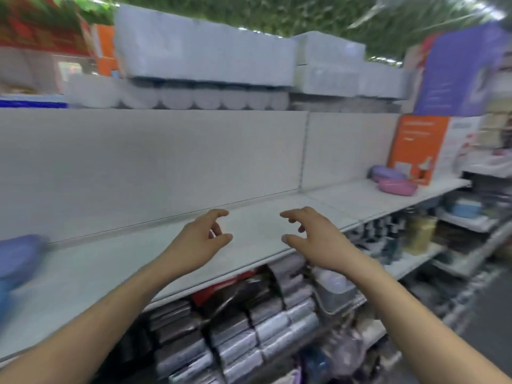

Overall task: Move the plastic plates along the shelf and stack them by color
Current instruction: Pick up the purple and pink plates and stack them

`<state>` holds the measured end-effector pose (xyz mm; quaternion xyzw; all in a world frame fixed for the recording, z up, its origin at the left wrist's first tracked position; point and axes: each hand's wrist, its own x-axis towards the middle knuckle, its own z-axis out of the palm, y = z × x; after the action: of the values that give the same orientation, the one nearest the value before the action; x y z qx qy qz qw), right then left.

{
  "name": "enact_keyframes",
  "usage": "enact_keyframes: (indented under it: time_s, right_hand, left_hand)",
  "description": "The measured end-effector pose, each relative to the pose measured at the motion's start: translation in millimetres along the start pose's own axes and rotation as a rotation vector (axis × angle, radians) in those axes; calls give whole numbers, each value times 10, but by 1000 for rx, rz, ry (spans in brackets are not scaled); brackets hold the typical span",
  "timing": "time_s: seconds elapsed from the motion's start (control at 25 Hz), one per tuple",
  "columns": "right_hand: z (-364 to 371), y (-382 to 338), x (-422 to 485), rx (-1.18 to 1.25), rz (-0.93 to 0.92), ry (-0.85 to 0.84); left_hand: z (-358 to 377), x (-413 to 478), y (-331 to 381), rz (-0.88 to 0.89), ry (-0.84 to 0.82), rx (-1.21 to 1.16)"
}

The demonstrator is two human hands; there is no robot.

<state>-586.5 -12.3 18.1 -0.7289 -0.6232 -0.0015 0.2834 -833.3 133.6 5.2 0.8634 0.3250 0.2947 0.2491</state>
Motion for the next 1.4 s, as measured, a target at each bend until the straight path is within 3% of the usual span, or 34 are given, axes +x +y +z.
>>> enact_keyframes:
  time_s: [0.48,0.96,1.16,1.4]
  right_hand:
    - [-1224,2688,-376,-29,355,179]
    - [-1968,4763,949,-69,403,291]
    - [-2012,5472,1362,-23,445,282]
    - [-2037,6258,2097,-45,406,257]
  left_hand:
    - [2305,2081,1404,198,-283,-61]
    - [3642,4518,1929,197,-288,-29]
    - [4087,5025,1860,143,-337,-27]
    - [4297,5536,1812,56,-272,-17]
